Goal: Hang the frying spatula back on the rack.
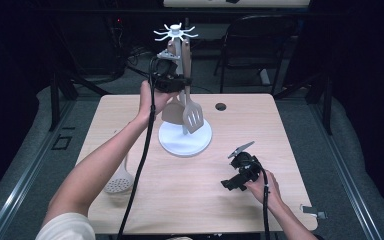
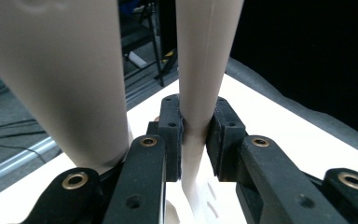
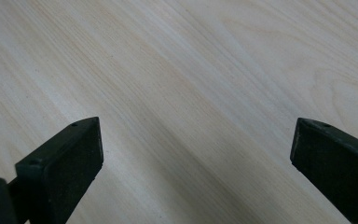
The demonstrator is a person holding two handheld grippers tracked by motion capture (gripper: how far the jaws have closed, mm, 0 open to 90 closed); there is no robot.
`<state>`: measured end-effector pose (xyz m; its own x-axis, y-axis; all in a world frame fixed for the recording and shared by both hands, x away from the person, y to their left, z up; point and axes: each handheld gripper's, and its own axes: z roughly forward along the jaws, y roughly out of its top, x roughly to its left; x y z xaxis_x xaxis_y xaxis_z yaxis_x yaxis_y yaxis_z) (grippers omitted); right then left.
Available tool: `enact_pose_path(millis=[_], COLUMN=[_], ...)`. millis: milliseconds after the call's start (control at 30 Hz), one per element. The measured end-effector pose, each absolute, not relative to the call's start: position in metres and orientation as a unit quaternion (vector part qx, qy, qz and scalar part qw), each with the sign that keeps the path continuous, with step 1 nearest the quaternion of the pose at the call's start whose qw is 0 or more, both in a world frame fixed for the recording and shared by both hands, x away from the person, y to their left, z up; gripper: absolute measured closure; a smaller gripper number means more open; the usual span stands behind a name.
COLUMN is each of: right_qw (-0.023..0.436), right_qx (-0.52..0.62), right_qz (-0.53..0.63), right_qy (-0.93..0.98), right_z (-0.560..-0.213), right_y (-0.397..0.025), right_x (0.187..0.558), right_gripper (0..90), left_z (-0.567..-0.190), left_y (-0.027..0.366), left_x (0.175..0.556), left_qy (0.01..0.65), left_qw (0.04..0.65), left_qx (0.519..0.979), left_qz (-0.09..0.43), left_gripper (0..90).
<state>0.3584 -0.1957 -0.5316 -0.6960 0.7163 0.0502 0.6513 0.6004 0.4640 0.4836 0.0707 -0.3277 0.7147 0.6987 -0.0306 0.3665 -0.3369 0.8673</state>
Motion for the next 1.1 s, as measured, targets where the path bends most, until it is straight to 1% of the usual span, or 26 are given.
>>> enact_pose_path(millis=[100, 200, 267, 600, 867, 1000, 1100], right_qw=[0.067, 0.063, 0.069, 0.067, 0.067, 0.064, 0.062], right_qx=[0.384, 0.384, 0.377, 0.375, 0.378, 0.378, 0.377], right_qz=[0.236, 0.237, 0.228, 0.223, 0.227, 0.226, 0.224], right_qy=[0.89, 0.89, 0.895, 0.897, 0.895, 0.896, 0.896], right_z=[-0.532, -0.533, -0.533, -0.532, -0.533, -0.533, -0.533], right_y=[-0.195, -0.195, -0.195, -0.195, -0.195, -0.195, -0.194], right_x=[0.358, 0.358, 0.358, 0.357, 0.357, 0.357, 0.357], right_gripper=[2.1, 2.2, 2.2, 2.2, 2.3, 2.3, 2.3], left_z=[-0.328, -0.33, -0.331, -0.334, -0.339, -0.341, -0.34], left_y=[0.071, 0.072, 0.074, 0.082, 0.09, 0.096, 0.1], left_x=[0.482, 0.479, 0.475, 0.458, 0.451, 0.449, 0.449], left_qy=[0.334, 0.333, 0.331, 0.313, 0.302, 0.302, 0.305], left_qw=[0.467, 0.474, 0.474, 0.473, 0.467, 0.458, 0.456], left_qx=[0.798, 0.795, 0.796, 0.806, 0.816, 0.822, 0.822], left_qz=[0.185, 0.18, 0.18, 0.167, 0.156, 0.156, 0.156], left_gripper=[76.6, 71.8, 67.5, 50.7, 45.1, 44.0, 39.0])
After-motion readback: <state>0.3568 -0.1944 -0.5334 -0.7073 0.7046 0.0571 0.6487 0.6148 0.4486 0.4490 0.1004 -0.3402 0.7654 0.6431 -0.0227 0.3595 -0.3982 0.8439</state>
